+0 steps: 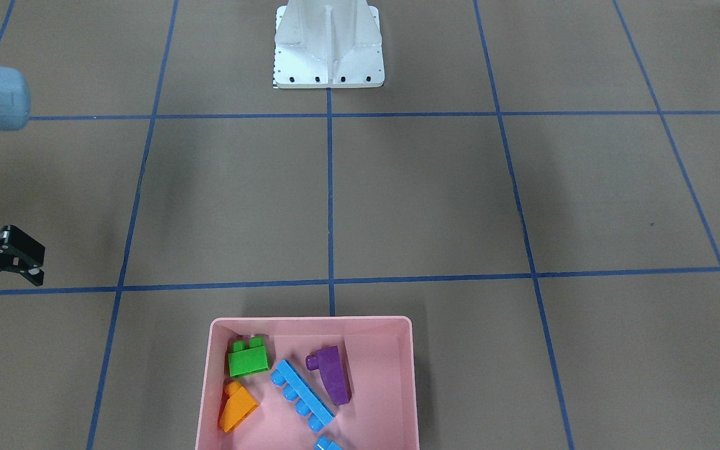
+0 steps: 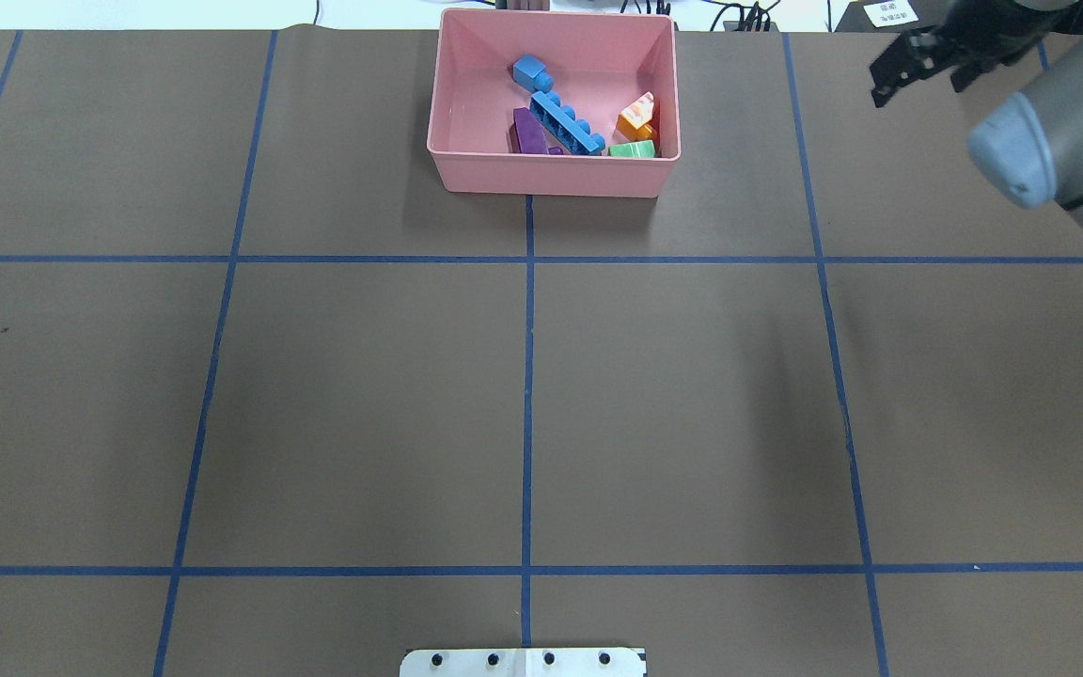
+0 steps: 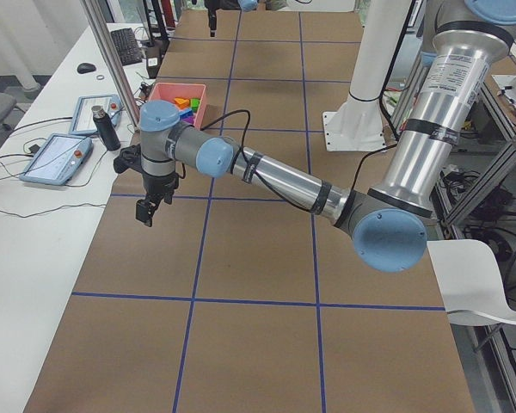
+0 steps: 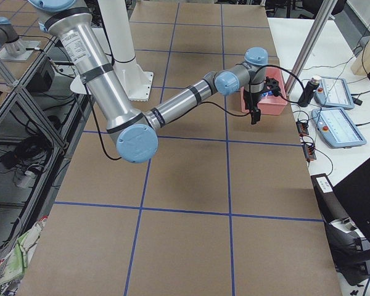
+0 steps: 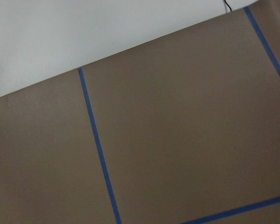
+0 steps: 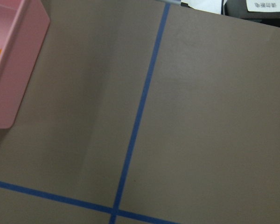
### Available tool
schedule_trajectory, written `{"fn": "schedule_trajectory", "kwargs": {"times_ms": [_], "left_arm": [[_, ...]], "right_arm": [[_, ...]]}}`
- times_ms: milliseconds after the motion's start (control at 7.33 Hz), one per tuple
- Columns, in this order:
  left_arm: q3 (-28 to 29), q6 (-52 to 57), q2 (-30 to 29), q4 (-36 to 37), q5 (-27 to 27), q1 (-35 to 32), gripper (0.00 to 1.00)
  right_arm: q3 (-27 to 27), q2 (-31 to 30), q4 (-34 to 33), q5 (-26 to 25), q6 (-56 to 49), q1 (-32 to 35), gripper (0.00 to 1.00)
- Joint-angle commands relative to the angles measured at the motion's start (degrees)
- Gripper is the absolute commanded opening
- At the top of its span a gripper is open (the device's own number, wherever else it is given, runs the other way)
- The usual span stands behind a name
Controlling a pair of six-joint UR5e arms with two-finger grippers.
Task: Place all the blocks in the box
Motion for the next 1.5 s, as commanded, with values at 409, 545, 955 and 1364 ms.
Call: {"fn": "schedule_trajectory", "kwargs": {"times_ms": [409, 545, 955, 1364], "left_arm": [[-6.68, 5.72, 12.64, 1.51, -2.06, -3.26, 1.00], [-7.20, 5.72, 15.88, -0.15, -1.89, -3.26, 1.00], [-3.44, 5.28, 16.35, -0.78, -2.41, -3.26, 1.00], [-0.36, 5.28, 16.78, -0.87, -2.85, -3.43, 1.00]], "right_arm": [[3.49, -16.94, 0.68, 3.51, -1.09, 13.04, 1.00], [2.44, -20.18, 0.86, 10.98, -5.71, 18.05, 1.00], [2.43, -30.47, 0.85, 13.87, -20.69, 26.35, 1.00], [2.35, -34.09, 0.77, 14.40, -25.53, 28.64, 1.00]]}}
